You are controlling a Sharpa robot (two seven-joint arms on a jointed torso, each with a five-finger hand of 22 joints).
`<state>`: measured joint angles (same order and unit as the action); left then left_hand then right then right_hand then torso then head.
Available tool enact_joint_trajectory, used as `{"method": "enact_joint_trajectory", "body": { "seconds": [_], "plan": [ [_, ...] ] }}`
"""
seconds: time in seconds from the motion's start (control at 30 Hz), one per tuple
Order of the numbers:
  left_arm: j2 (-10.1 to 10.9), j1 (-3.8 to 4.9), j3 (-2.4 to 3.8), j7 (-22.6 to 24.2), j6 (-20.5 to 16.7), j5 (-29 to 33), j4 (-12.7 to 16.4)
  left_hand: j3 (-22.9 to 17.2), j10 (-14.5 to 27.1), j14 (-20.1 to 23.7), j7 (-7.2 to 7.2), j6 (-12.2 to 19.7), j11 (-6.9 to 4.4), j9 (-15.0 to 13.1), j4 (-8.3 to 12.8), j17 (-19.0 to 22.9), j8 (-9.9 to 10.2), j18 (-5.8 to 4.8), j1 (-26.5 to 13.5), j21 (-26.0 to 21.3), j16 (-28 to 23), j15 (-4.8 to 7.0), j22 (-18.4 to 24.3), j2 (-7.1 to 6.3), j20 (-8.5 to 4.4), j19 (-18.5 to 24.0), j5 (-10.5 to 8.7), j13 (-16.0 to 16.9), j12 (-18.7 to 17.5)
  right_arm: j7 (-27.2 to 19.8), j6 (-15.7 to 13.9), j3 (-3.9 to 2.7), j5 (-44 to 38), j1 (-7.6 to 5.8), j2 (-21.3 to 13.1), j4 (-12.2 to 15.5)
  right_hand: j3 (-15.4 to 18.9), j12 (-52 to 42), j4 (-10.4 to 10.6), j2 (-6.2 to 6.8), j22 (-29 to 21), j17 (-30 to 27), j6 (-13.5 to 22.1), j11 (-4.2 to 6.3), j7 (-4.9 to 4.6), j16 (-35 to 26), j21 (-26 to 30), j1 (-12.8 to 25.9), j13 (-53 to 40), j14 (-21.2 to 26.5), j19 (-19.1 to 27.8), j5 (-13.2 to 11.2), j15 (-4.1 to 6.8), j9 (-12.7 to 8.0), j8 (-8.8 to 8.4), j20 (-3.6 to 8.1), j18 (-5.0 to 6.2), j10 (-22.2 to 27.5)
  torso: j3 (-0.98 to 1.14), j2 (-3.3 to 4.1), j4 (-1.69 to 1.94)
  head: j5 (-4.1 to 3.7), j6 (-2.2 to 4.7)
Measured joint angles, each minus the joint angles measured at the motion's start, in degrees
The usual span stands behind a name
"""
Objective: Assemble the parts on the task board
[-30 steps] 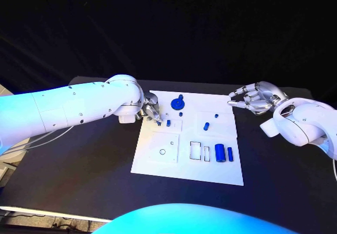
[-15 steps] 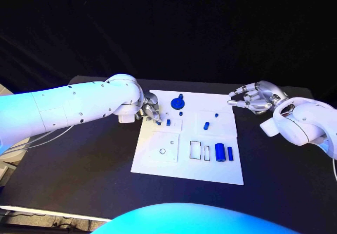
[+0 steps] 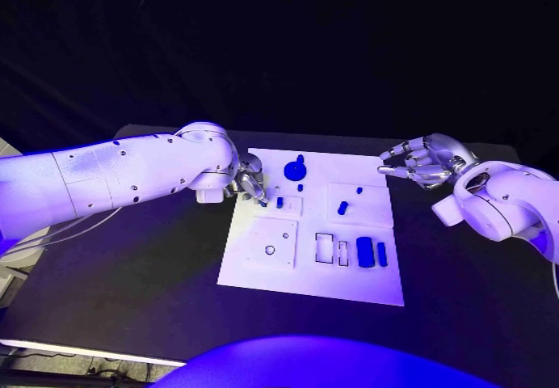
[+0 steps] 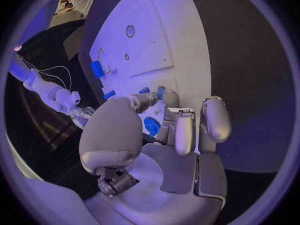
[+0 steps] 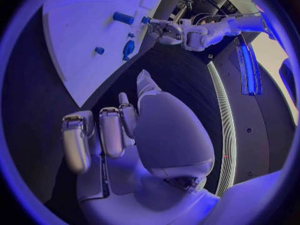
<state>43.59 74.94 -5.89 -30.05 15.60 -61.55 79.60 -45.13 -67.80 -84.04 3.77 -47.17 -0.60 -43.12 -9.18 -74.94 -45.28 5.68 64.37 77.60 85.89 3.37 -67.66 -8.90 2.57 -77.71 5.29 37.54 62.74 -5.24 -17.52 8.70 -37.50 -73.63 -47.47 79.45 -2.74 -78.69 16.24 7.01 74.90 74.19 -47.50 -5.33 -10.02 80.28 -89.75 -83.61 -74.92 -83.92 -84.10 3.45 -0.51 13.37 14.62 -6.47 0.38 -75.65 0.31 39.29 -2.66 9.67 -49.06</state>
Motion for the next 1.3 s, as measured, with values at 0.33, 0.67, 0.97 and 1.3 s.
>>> {"method": "enact_joint_trajectory", "body": {
  "seconds": [0.33, 0.67, 0.97, 1.3],
  "plan": [
    [-0.3, 0.00, -0.10, 0.0, 0.1, 0.0, -0.4, 0.0, 0.0, 0.0, 0.03, 0.0, 0.01, 0.0, 0.0, 0.0, 0.0, 0.00, 0.0, 0.0, 0.0, 0.00, 0.0, 0.00, 0.00, 0.0, -0.01, 0.0, 0.0, 0.0, 0.0, 0.00, 0.0, 0.02, -0.1, 0.1, 0.0, 0.0, 0.0, 0.00, 0.0, 0.0, 0.0, 0.00, 0.00, 0.0, 0.0, 0.0, 0.0, 0.0, 0.0, 0.0, 0.00, 0.0, 0.00, 0.00, 0.00, 0.0, 0.06, 0.02, -0.07, 0.05, -0.04],
    [-1.1, -0.47, -0.26, -0.1, -0.3, 0.5, -1.3, -0.2, -1.6, 0.0, -0.40, -1.0, -0.33, -0.1, -0.2, 0.0, -0.9, 0.01, -2.2, 0.3, 0.5, 0.41, -0.4, -0.20, -0.31, -0.3, 5.61, 1.2, 0.8, 0.0, 0.0, 0.00, 0.0, 0.03, -0.2, 0.2, 0.0, 0.0, 0.0, 0.00, 0.0, 0.0, 0.0, 0.00, 0.00, 0.0, 0.0, 0.0, 0.0, 0.0, 0.0, 0.0, 0.00, 0.0, 0.00, 0.00, 0.00, 0.0, 0.07, 0.04, -0.10, -0.19, -0.18],
    [-1.3, -0.53, -0.30, -0.2, -0.7, 0.9, -1.6, 0.0, -1.9, 0.0, -0.49, -1.1, -0.38, -0.2, 0.0, 0.0, -1.2, 0.01, -3.3, 0.3, 0.7, 0.41, -0.6, -0.51, -0.31, -0.3, 6.70, 1.6, 1.0, 0.0, 0.0, 0.00, 0.0, 0.03, -0.3, 0.3, 0.0, 0.0, 0.0, 0.00, 0.0, 0.0, 0.0, 0.00, 0.00, 0.0, 0.0, 0.0, 0.0, 0.0, 0.0, 0.0, 0.00, 0.0, 0.00, 0.00, 0.01, 0.0, 0.07, 0.02, -0.07, -0.43, -0.22],
    [-1.3, -0.64, -0.38, -0.5, -1.5, 1.0, -1.8, 1.0, -2.0, 0.0, -1.52, -2.3, -1.00, 0.4, 3.4, 0.0, -1.2, 0.01, -10.0, 0.3, 0.8, 0.84, -0.4, -2.65, -0.31, -0.3, 6.13, 0.9, 1.2, 0.0, 0.0, 0.00, 0.0, 0.03, -0.4, 0.3, 0.0, 0.0, 0.0, -0.23, 0.0, 0.0, 0.0, 0.00, 0.00, 0.0, 0.0, -0.2, 0.0, 0.0, 0.0, 0.0, 0.00, 0.0, 0.00, 0.00, 0.00, 0.0, 0.04, 0.01, 0.00, -0.53, -0.21]
  ]
}}
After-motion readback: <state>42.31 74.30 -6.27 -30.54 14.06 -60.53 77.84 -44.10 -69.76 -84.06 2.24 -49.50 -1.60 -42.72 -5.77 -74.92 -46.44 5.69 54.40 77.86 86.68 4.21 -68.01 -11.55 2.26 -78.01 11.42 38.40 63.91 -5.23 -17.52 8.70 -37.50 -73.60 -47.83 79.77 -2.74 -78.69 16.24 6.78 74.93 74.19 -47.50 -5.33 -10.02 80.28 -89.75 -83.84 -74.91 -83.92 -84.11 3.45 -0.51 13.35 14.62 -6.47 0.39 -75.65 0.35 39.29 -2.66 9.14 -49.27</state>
